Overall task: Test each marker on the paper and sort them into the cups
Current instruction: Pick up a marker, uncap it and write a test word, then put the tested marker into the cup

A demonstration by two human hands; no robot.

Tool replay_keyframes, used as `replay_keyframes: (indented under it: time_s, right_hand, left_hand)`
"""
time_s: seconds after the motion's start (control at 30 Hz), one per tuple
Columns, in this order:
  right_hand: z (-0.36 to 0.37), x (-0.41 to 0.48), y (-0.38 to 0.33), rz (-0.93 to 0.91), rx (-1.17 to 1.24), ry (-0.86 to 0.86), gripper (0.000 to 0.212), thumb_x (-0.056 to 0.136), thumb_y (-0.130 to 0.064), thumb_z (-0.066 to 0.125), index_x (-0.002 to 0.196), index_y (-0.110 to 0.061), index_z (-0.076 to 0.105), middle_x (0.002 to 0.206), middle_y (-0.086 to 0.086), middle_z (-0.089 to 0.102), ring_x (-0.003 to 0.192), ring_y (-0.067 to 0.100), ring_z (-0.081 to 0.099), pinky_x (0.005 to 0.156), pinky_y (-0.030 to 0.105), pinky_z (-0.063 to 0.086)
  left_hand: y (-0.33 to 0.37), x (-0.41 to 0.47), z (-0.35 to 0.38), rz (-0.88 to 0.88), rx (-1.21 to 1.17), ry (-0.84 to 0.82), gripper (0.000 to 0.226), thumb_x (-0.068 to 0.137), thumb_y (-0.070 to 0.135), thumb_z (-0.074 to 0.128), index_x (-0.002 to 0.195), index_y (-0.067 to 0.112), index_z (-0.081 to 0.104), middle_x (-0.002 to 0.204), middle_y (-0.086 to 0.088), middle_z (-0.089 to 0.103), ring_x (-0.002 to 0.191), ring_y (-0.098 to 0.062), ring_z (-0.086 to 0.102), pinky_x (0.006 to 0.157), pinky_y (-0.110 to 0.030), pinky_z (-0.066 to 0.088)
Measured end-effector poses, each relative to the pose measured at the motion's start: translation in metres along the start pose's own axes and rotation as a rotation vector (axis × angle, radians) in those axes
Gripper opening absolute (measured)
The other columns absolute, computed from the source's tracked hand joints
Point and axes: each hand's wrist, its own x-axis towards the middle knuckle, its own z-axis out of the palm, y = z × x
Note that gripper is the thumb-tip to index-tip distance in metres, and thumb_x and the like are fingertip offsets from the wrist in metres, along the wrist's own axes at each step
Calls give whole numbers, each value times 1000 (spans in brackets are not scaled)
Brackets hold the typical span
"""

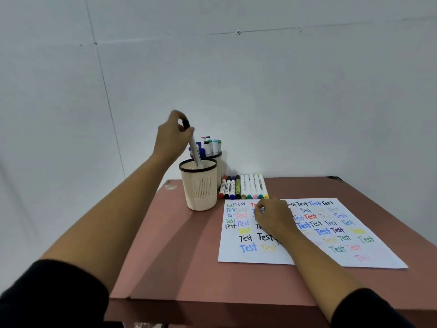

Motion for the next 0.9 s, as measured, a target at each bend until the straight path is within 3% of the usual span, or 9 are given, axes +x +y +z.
replay_keyframes:
  time_s: [0.17,0.23,0.37,0.53,0.63,0.73,0.9]
  right_hand:
    - [0,0,-1,6,-11,-5,27,95,-27,47,106,-12,68,111,8,61,106,28,50,85,34,46]
    - [0,0,-1,5,-7,-6,27,96,-27,47,106,-12,67,111,8,61,107,28,49,85,34,46]
    - [0,0,-1,13,-1,-3,27,96,-27,47,106,-12,68,110,8,62,107,28,49,86,34,46]
    - [0,1,0,12,16,-3,27,95,-27,48,106,-13,68,111,8,61,108,28,49,87,35,46]
    - [1,1,0,7,16,-9,26,95,-26,48,105,-12,68,112,9,60,109,29,49,87,35,45]
    - [1,2,0,5,-1,-15,27,95,-26,47,105,-12,68,112,9,60,109,29,49,86,35,44]
    - [0,3,-1,29,9,-29,27,95,-25,47,107,-13,68,114,9,59,109,29,49,85,34,44]
  left_hand:
    - [-21,-16,23,-58,134,-213,22,88,21,60,108,15,54,97,-9,66,79,-21,60,60,-22,45]
    - [-26,-17,29,-81,177,-243,24,88,22,59,110,14,56,103,-10,66,82,-18,56,59,-25,44]
    - [-25,-14,32,-88,192,-223,30,90,21,55,118,10,57,113,-10,64,88,-16,53,72,-24,39]
    - [-10,-27,37,124,199,-128,31,91,15,53,120,7,58,115,-9,61,102,-17,55,79,-15,35]
    - [-2,-49,44,287,158,-76,25,89,11,56,113,3,61,108,-11,61,96,-18,56,77,-13,34]
    - [-2,-80,56,380,119,-150,20,88,9,56,106,2,64,97,-10,63,84,-16,56,74,-20,39]
    - [-23,-122,79,165,111,-361,20,91,14,52,105,7,65,96,-7,64,83,-14,55,71,-19,39]
